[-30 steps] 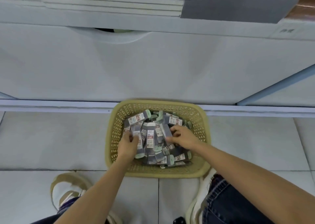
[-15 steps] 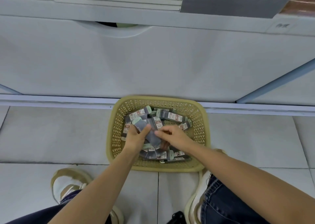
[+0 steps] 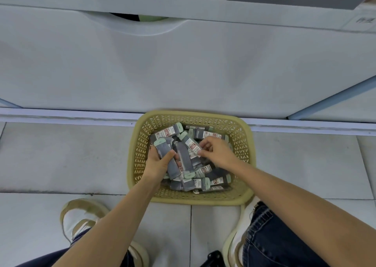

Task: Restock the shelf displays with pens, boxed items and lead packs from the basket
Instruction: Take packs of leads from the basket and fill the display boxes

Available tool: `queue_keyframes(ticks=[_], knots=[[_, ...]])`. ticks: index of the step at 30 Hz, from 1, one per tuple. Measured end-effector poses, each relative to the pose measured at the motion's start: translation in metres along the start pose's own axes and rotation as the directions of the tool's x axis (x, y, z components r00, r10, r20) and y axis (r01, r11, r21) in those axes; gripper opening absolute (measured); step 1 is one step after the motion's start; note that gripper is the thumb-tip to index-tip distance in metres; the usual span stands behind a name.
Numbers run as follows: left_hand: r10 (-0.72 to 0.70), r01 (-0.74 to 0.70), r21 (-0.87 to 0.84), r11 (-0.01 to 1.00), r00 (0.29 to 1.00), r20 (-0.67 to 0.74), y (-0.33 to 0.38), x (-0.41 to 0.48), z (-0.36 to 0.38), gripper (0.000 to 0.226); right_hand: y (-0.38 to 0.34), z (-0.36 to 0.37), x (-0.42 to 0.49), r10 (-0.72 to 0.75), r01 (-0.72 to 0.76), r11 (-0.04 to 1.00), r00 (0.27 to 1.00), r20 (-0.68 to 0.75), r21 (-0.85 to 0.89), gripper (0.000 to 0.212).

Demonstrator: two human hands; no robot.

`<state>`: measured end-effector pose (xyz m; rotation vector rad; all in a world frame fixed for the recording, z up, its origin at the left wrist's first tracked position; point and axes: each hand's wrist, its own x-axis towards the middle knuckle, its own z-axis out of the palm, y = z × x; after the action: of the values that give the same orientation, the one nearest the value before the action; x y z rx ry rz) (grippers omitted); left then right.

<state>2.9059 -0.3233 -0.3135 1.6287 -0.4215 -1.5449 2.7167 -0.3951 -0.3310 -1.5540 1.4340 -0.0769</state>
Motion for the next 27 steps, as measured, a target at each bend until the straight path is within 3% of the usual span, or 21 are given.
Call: queue_keyframes(ticks=[3, 6, 15, 17, 22, 27], knots=[[-0.001, 0.001, 0.024, 1.0, 1.0, 0.018, 0.0, 0.002, 0.003, 0.022, 0.01, -0.018, 0.003, -0.072, 0.07, 0.997, 0.993, -0.098, -0.024, 0.015], [-0.007, 0.006, 0.045, 0.999, 1.0, 0.02, 0.001, 0.002, 0.007, 0.02, 0.023, -0.026, 0.008, -0.098, 0.054, 0.982, 0.965, -0.244, -0.182, 0.011], [0.003, -0.008, 0.118, 0.993, 0.999, 0.045, 0.001, 0.004, 0.011, 0.021, 0.03, -0.014, 0.0, -0.201, 0.085, 0.93, 0.932, -0.301, -0.358, 0.03], [0.018, -0.023, 0.132, 0.991, 0.999, 0.039, 0.002, 0.004, 0.012, 0.015, 0.031, -0.013, -0.001, -0.17, 0.082, 0.942, 0.953, -0.252, -0.325, 0.036], [0.021, -0.022, 0.124, 0.992, 1.0, 0.014, 0.009, 0.003, 0.011, 0.013, 0.025, -0.028, -0.003, -0.119, 0.109, 0.984, 0.991, -0.065, -0.143, 0.021], [0.066, -0.053, 0.169, 0.984, 0.995, -0.07, 0.028, 0.002, 0.011, 0.016, 0.002, -0.063, -0.016, -0.169, 0.174, 0.985, 0.964, 0.203, -0.004, 0.018]])
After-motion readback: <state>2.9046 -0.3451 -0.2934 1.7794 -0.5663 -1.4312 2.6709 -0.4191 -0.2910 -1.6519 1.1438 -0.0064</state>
